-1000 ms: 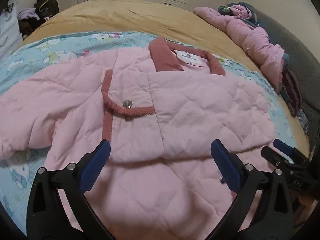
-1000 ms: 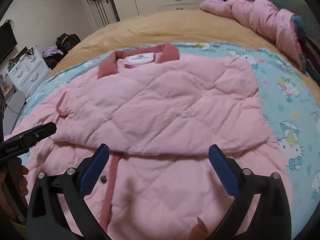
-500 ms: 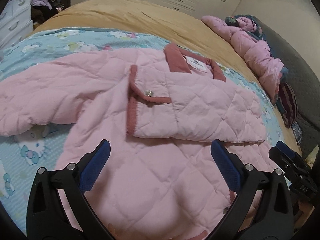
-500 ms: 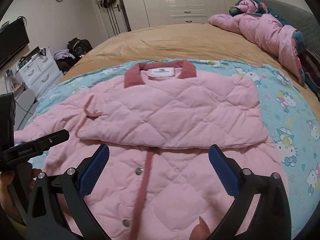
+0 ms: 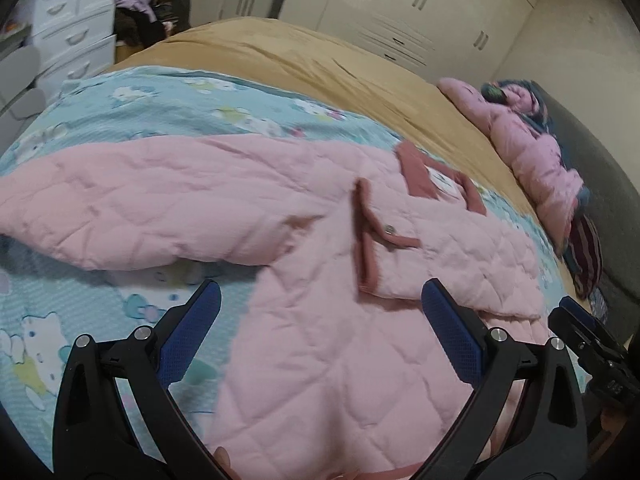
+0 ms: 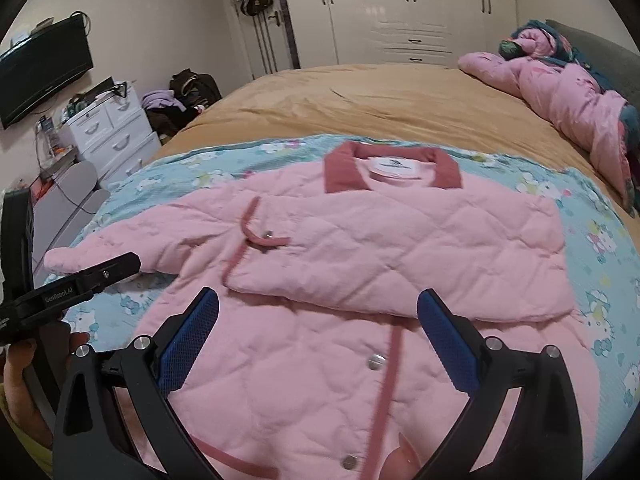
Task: Fold large clothes
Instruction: 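Move the left gripper to the cuff of the other pink sleeve, then close the left gripper on the sleeve cuff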
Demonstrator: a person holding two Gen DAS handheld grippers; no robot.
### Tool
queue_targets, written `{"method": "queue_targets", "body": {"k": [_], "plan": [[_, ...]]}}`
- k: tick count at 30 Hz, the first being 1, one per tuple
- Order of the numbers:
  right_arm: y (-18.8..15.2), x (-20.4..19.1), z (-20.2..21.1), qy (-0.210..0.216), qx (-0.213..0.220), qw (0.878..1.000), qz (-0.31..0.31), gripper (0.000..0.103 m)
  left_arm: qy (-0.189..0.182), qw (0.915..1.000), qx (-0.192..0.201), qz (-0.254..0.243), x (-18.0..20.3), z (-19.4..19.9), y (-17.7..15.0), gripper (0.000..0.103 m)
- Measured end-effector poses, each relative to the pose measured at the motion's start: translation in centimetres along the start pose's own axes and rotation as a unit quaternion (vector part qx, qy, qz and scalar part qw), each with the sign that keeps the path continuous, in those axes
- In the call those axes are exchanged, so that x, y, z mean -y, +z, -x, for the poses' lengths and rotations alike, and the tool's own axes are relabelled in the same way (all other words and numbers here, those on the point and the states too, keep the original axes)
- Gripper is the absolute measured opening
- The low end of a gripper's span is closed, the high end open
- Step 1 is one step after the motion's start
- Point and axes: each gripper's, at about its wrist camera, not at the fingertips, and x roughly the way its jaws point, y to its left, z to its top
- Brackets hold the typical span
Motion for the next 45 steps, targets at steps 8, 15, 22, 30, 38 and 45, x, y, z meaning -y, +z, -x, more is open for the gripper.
{"method": "queue_targets", "body": {"k": [8,15,22,30,38,45], "plan": [[1.4,-3.8,-0.6,0.019,0.009,1.0,0.01,0.099,0.02,0.9984,0.021,0.049,-5.5,1.8,0.5,0.094],[2.2,-7.4,-1.5,0.036,0.011,0.999,0.029,0.099,0.039,0.9935,0.039,0.1,-10.5,3.1,0.6,0.094],[2.5,-10.9,-3.0,0.052,0.004,0.997,0.052,0.099,0.057,0.9868,0.053,0.142,-15.0,4.2,0.5,0.094],[2.5,-13.9,-4.2,0.069,-0.004,0.995,0.068,0.099,0.092,0.9739,0.069,0.196,-20.5,4.6,0.5,0.094],[1.8,-14.4,-5.1,0.069,-0.016,0.995,0.072,0.099,0.145,0.9569,0.078,0.239,-25.6,4.7,1.0,0.094],[1.2,-14.5,-5.7,0.072,-0.026,0.995,0.069,0.099,0.189,0.9461,0.086,0.249,-28.5,4.8,2.1,0.094]]}}
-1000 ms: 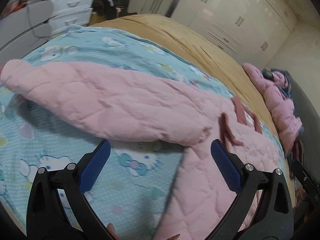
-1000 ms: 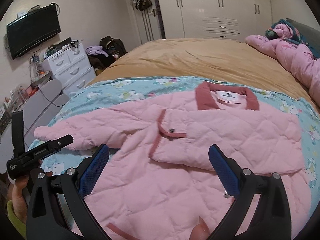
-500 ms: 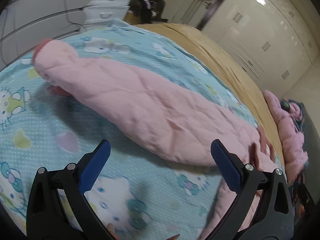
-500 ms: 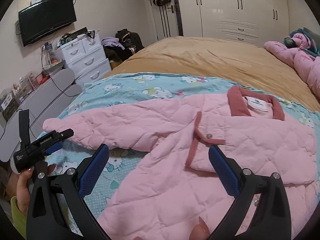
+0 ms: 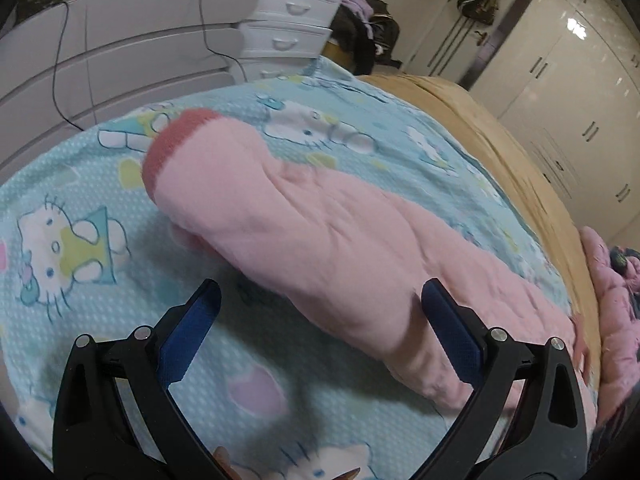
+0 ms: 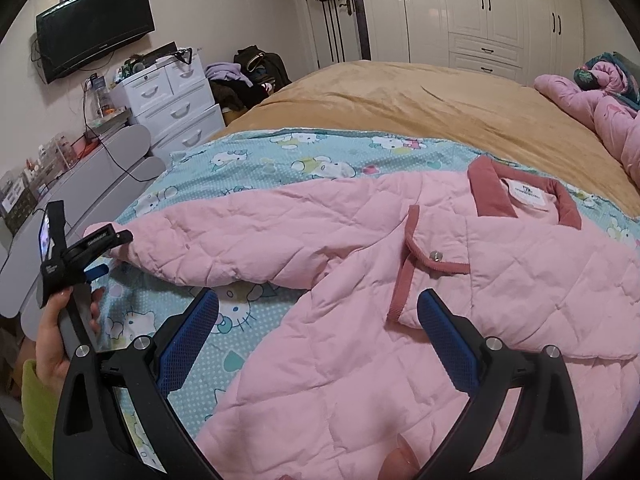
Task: Fold large clothes
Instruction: 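Close the left gripper on the sleeve cuff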
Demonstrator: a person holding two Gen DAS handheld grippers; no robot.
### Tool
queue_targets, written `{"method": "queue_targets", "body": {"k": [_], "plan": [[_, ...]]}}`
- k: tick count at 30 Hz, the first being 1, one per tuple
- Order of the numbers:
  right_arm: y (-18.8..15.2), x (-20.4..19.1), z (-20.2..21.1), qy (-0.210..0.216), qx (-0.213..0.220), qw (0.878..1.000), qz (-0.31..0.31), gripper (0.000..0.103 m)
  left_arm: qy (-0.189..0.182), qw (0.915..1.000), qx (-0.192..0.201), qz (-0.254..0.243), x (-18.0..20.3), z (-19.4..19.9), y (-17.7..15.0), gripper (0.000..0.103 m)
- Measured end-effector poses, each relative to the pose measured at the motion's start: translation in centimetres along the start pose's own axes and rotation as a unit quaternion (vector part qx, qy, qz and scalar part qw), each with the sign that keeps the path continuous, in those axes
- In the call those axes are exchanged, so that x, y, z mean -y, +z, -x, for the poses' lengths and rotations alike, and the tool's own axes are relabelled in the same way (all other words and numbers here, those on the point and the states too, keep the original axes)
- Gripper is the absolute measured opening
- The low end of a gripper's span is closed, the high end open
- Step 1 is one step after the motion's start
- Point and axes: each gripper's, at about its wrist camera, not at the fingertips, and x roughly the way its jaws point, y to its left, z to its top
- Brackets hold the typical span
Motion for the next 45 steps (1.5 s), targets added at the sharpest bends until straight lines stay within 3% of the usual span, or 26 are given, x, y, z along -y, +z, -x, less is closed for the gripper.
{"method": "queue_targets", "body": {"k": [8,10,15,16,19,21,23,25,27,30,37,40,45], "plan": [[-0.6,-0.6,-0.4,-0.001,-0.01,1.0,0.008,0.099,-0.006,0.9997,0.02,0.01,-1.3,-1.1,0.7,0.091],[-0.7,-0.4,-0.3,-0.001,-0.009,1.0,0.005,0.099,-0.027,0.9991,0.024,0.021,-1.7,-1.3,0.8,0.066],[-1.2,0.4,0.1,-0.002,-0.009,1.0,-0.01,0.099,-0.056,0.9974,0.04,0.023,-1.7,-1.1,0.8,0.028],[-1.3,0.7,0.3,-0.001,-0.009,1.0,-0.013,0.099,-0.06,0.9969,0.046,0.024,-1.7,-0.9,0.9,0.024],[-1.5,1.2,0.8,0.0,-0.006,1.0,-0.017,0.099,-0.091,0.9923,0.078,0.033,-2.0,0.9,0.9,0.022],[-1.6,1.6,1.2,0.001,-0.003,1.0,-0.021,0.099,-0.128,0.9841,0.119,0.034,-2.1,3.1,1.0,0.021],[-1.7,2.1,1.5,0.0,-0.001,1.0,-0.026,0.099,-0.156,0.9725,0.173,0.004,-1.3,5.7,0.9,0.021],[-1.8,2.4,1.7,0.001,0.0,1.0,-0.031,0.099,-0.146,0.9705,0.19,-0.022,-0.5,6.3,0.6,0.021],[-1.9,2.9,2.0,0.002,0.002,0.999,-0.037,0.099,-0.106,0.98,0.166,-0.03,-0.1,5.0,0.6,0.02],[-2.0,3.5,2.5,0.001,0.005,0.999,-0.044,0.099,-0.076,0.9926,0.095,0.008,-2.1,1.1,0.5,0.02],[-2.4,4.7,2.7,-0.005,0.0,0.998,-0.063,0.099,-0.047,0.9971,0.01,0.059,-5.3,-3.7,-0.5,0.023],[-2.7,5.0,2.8,-0.007,-0.01,0.998,-0.067,0.099,-0.067,0.9945,0.011,0.079,-5.7,-3.2,-0.9,0.018],[-2.8,5.4,4.2,0.002,0.001,0.998,-0.07,0.099,-0.096,0.9916,0.062,0.06,-4.0,1.4,-0.2,0.016]]}}
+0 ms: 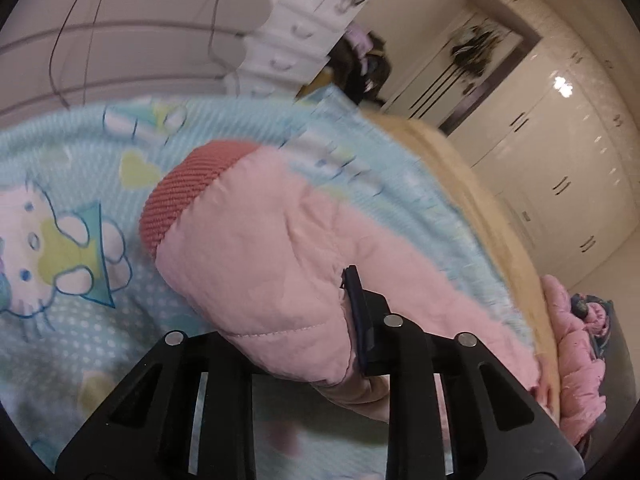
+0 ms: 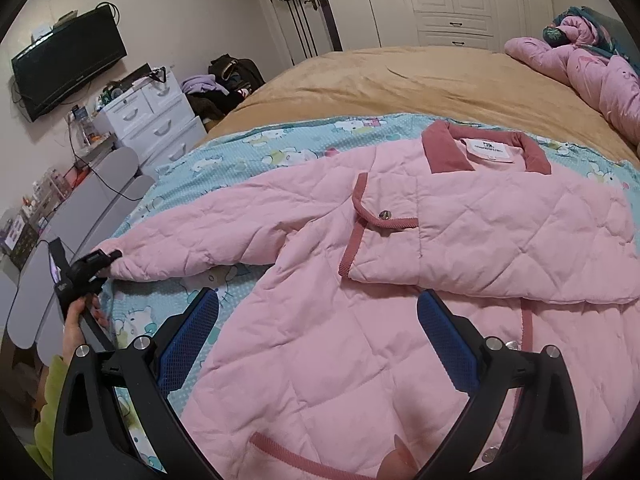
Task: Fold large clothes
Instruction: 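Close the left gripper on the sleeve cuff, then lift the sleeve and carry it across the coat body with the left gripper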
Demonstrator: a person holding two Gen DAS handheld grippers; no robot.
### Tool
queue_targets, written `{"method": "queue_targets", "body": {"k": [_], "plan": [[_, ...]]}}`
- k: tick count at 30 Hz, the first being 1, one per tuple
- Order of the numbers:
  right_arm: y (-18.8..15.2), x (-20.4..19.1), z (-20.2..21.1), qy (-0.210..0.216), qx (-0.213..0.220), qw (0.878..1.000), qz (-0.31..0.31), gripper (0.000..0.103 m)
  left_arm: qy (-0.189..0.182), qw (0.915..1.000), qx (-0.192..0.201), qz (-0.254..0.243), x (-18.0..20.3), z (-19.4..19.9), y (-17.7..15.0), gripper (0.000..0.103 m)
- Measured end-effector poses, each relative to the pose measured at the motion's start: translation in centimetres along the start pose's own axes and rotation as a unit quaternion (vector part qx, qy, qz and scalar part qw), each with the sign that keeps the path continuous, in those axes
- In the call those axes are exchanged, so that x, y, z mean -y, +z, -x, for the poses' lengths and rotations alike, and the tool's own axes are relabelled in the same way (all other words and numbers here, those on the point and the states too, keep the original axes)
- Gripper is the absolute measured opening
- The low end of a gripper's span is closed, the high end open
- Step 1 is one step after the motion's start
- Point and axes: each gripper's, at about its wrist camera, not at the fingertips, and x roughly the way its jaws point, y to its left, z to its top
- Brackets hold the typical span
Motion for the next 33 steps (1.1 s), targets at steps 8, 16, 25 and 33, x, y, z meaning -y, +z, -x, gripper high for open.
{"method": "queue_targets", "body": {"k": [8,16,25,33], "plan": [[0.0,1.7,2.7,0.002,0.021,0.999,-0.024,0.099,-0.053,0.9937,0.068,-0.072,8.8,7.3,2.4,0.016],[-0.6,3.1,5.4,0.013,0.044,0.998,-0.04,0.099,-0.119,0.9793,0.086,-0.14,17.8,12.0,1.9,0.014],[-1.2,6.5,8.5,0.016,0.073,0.994,-0.082,0.099,-0.155,0.9588,0.085,-0.222,26.3,14.5,-3.5,0.006],[-1.7,10.9,11.1,0.002,0.093,0.988,-0.126,0.099,-0.189,0.9358,0.067,-0.29,32.0,14.1,-9.5,0.006]]}}
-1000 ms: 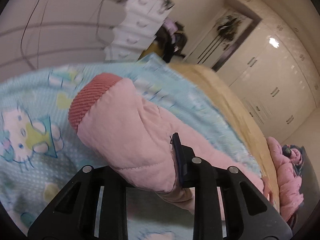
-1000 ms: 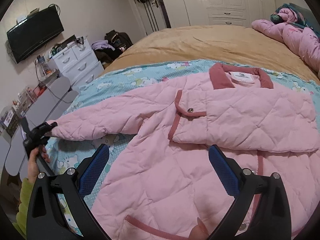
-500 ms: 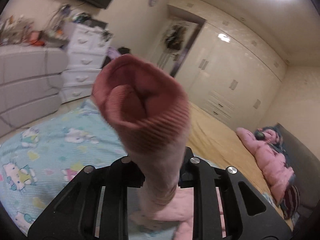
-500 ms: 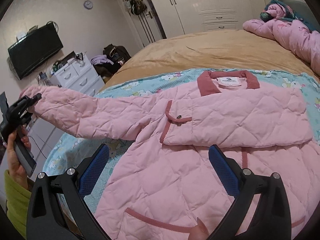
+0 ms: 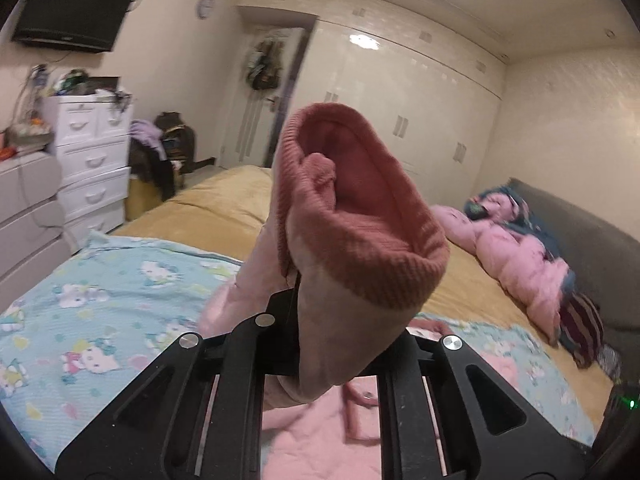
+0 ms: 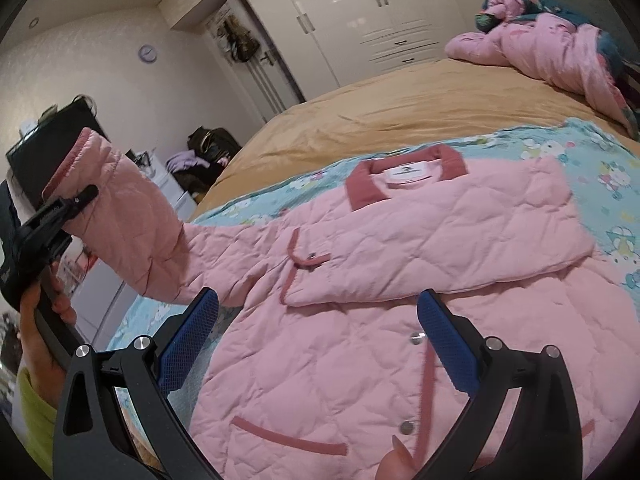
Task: Fold large clothes
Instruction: 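Lift the sleeve and carry it across the coat body with the left gripper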
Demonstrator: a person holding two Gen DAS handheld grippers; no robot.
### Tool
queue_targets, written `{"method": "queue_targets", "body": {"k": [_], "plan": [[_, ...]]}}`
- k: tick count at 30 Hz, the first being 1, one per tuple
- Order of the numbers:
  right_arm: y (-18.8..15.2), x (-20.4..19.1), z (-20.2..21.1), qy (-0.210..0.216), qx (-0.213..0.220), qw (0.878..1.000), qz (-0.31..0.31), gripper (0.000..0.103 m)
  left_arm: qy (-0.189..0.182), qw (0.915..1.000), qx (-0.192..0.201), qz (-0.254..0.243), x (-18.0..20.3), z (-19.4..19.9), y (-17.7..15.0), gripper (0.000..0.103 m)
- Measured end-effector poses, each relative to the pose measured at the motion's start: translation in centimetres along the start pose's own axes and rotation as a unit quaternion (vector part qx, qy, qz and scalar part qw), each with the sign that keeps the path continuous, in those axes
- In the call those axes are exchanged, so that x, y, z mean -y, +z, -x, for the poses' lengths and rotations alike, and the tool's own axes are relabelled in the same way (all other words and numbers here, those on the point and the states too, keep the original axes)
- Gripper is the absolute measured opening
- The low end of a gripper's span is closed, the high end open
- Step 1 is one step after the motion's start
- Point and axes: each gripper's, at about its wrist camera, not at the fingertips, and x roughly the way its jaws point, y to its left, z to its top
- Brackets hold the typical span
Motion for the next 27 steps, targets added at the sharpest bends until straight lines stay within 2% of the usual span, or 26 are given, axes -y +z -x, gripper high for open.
{"method": "queue_targets", "body": {"k": [7,11,15,18,23,27], "plan": [[1.0,5.3,1.7,-0.03,0.017,0.998,-0.059,0.099,-0.038,0.9965,-0.024,-0.07,7.4,-2.8,-3.3,0.005],[1.3,8.3,2.7,-0.059,0.031,0.994,-0.082,0.099,-0.058,0.9892,-0.046,-0.126,11.6,-4.9,-6.4,0.006],[1.3,11.3,3.9,-0.092,0.046,0.99,-0.098,0.099,-0.074,0.98,-0.077,-0.168,15.2,-7.4,-10.3,0.006],[1.1,13.5,4.1,-0.1,0.048,0.987,-0.118,0.099,-0.081,0.9722,-0.106,-0.193,17.4,-9.3,-13.5,0.006],[0.7,16.8,3.8,-0.107,0.044,0.983,-0.146,0.099,-0.084,0.9571,-0.153,-0.232,19.7,-11.9,-18.2,0.006],[0.4,18.0,2.9,-0.109,0.034,0.981,-0.156,0.099,-0.081,0.9436,-0.183,-0.264,20.3,-13.0,-21.5,0.008]]}}
